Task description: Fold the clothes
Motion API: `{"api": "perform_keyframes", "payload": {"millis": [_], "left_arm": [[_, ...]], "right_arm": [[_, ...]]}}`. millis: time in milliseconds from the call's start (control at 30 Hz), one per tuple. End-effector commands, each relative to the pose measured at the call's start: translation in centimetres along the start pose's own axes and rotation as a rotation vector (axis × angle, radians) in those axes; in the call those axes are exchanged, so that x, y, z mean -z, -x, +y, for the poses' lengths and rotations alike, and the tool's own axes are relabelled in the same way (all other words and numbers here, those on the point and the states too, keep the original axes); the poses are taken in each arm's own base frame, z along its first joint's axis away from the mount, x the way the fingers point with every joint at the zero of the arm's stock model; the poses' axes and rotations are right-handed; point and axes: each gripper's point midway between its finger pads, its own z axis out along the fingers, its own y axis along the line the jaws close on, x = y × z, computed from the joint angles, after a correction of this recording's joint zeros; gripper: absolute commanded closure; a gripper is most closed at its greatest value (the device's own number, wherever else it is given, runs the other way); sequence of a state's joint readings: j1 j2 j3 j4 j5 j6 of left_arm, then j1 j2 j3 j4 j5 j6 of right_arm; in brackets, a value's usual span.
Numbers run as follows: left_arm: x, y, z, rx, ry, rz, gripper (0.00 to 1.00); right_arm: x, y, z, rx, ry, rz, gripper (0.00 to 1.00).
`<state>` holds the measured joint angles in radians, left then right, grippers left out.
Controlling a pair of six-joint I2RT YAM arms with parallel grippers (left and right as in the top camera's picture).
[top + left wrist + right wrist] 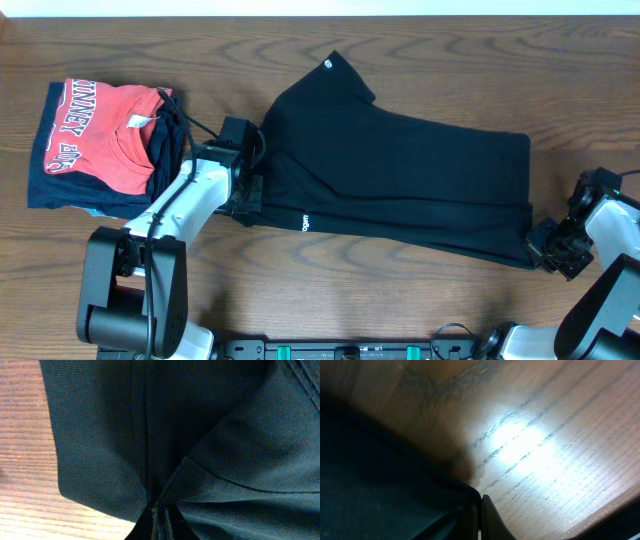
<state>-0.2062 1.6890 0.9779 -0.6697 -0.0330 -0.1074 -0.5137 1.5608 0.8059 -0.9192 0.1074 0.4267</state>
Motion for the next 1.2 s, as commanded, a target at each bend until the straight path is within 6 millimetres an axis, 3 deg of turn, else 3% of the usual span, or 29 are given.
{"api": "perform_keyframes", "payload": {"millis": [0,100,200,333,500,600,833,1167], "left_arm": [[0.6,1.1,0.6,0.022,0.019,-0.037,0.94],[0.7,1.2,0.6,0.022,0.019,-0.036,0.94],[1.3,1.1,0.6,0.021,0.016,-0.027,0.73],[3.6,1.4,0.4,0.017,0.000,-0.028,0.64],[7.2,1.8,-2.9,-0.002,-0.201,-0.060,0.55],[7.9,1.1,-5.3,-0.033,-0.305,-0.044,0.52],[5.9,-1.8,-9.3,-0.196,-0.314,0.021,0.38],[2.3,-2.1,-12.4,-0.390,-0.295,0.033,0.28]], "right_arm": [[0.6,1.5,-1.2,-0.036,-0.077,-0.065,0.99],[0.6,1.4,-0.5,-0.021,-0.040,-0.053,0.96],[0.7,1.3,0.6,0.019,0.019,-0.039,0.71],[1.8,1.7,2.2,0.066,0.106,-0.033,0.63],[4.4,2.4,3.6,0.096,0.189,-0.050,0.61],[5.5,2.5,4.4,0.129,0.242,-0.065,0.55],[5.7,2.4,4.5,0.128,0.253,-0.068,0.46],[5.7,2.5,4.5,0.129,0.254,-0.069,0.44]]}}
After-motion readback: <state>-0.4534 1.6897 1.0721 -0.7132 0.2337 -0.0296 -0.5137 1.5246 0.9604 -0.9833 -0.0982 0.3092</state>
